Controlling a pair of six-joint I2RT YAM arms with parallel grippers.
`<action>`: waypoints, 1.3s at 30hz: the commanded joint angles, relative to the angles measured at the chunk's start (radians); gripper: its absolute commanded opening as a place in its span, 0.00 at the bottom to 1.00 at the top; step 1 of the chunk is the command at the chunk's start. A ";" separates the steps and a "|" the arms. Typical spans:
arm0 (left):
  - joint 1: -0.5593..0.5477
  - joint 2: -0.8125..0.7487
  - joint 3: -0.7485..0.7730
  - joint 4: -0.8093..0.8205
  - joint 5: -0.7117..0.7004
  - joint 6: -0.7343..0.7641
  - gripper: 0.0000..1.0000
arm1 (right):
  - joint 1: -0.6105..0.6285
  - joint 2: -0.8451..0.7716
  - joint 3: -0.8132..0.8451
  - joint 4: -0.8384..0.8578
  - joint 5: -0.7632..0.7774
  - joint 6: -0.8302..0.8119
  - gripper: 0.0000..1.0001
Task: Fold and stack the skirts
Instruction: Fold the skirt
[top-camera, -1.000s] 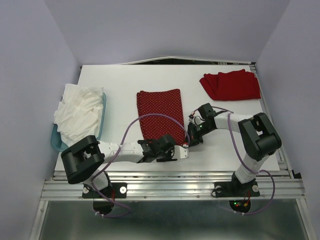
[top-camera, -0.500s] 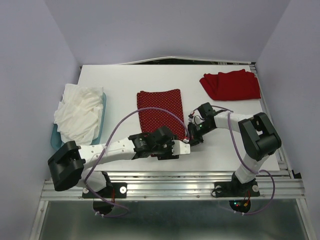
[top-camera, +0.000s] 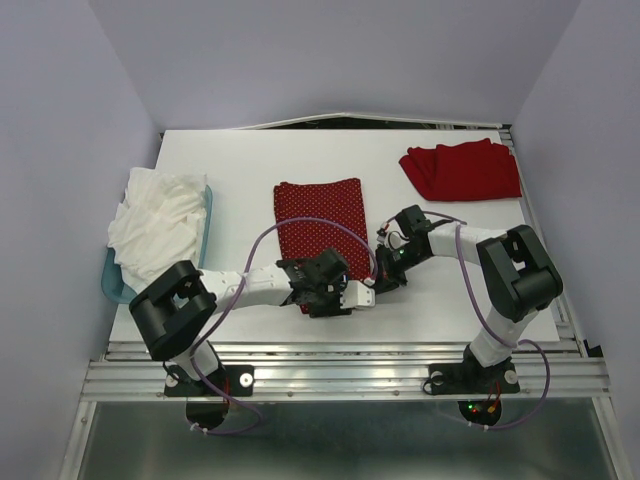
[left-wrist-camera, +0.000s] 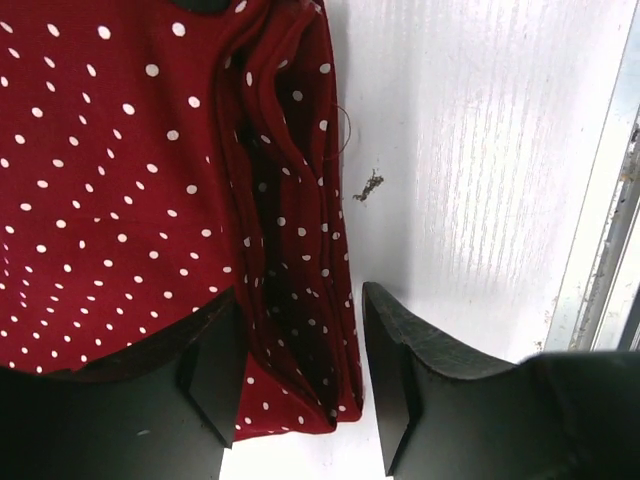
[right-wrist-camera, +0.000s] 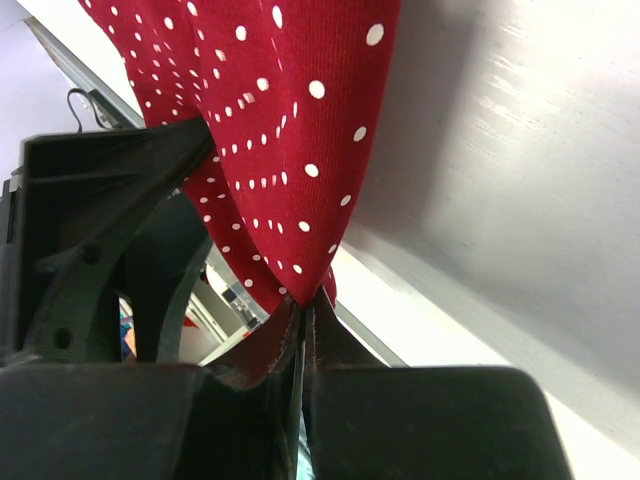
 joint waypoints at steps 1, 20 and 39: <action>-0.003 0.025 0.003 -0.009 0.020 0.028 0.51 | 0.001 -0.001 0.049 -0.015 -0.008 -0.003 0.01; 0.011 0.093 0.117 -0.258 0.166 0.127 0.00 | -0.085 -0.012 0.236 -0.301 0.116 -0.302 0.31; 0.002 -0.001 0.293 -0.593 0.551 0.135 0.00 | -0.113 0.402 0.948 -0.110 0.100 -0.509 0.79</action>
